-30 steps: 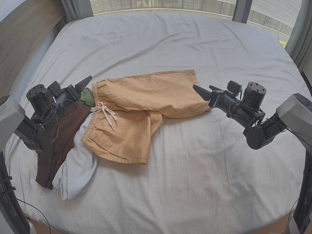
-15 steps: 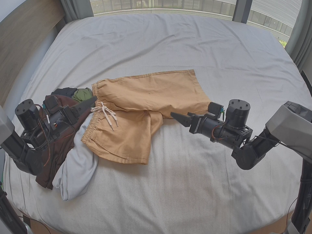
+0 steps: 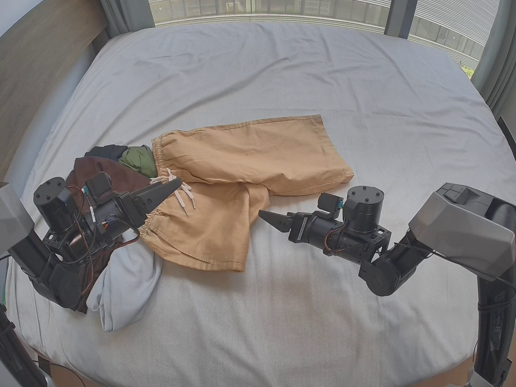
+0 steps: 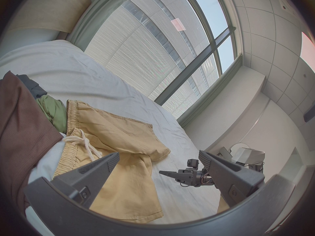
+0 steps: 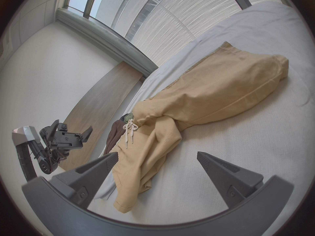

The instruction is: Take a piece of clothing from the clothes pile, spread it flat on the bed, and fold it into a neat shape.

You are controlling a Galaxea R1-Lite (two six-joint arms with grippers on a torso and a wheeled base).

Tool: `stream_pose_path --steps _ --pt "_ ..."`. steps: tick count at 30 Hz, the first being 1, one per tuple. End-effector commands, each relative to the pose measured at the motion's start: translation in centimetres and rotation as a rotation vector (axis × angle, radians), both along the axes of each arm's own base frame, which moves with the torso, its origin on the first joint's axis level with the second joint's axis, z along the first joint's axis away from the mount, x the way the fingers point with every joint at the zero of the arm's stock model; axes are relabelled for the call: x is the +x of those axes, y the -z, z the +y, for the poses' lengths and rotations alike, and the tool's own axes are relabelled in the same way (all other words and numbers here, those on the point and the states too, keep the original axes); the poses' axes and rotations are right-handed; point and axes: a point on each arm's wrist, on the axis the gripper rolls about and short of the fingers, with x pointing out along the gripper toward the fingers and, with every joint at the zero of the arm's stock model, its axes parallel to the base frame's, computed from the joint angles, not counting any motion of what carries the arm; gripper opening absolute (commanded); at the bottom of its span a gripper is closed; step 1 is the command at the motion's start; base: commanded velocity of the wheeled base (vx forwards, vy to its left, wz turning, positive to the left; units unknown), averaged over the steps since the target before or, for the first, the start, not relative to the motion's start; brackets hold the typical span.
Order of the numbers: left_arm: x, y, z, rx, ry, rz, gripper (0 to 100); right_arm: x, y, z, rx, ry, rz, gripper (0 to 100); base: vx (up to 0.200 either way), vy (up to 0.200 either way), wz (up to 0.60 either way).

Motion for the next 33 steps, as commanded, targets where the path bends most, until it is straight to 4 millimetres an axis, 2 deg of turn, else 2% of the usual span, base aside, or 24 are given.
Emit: stream_pose_path --steps 1,7,10,16,17,27,32,33 --pt "0.0 0.2 -0.2 0.002 0.005 0.005 100 0.5 1.2 1.2 0.013 0.008 0.024 100 0.000 0.000 0.00" --pt "0.1 0.4 -0.2 0.002 0.004 0.011 100 0.8 2.0 2.6 0.014 -0.007 0.026 100 0.000 0.000 0.00" --pt "0.1 0.4 -0.2 0.002 0.004 0.011 100 1.4 2.6 2.9 0.008 0.023 0.031 100 0.000 0.000 0.00" --pt "0.1 0.4 -0.2 0.002 0.004 0.013 100 2.0 2.6 3.1 0.061 0.043 0.051 100 0.000 0.000 0.00" --pt "0.2 0.5 -0.2 0.003 0.004 0.016 100 2.0 2.6 3.1 0.068 0.044 0.054 0 0.000 0.000 0.00" --pt "0.3 0.9 -0.4 0.006 0.005 0.026 100 2.7 2.3 3.7 0.092 0.041 0.032 0 0.000 0.000 0.00" --pt "0.3 0.9 -0.4 0.007 0.007 0.027 100 2.6 2.2 3.7 0.105 0.041 0.033 0 0.000 0.000 0.00" --pt "0.3 1.0 -0.4 0.011 0.005 0.026 100 2.0 2.3 3.3 0.099 0.051 0.043 0 0.000 0.000 0.00"
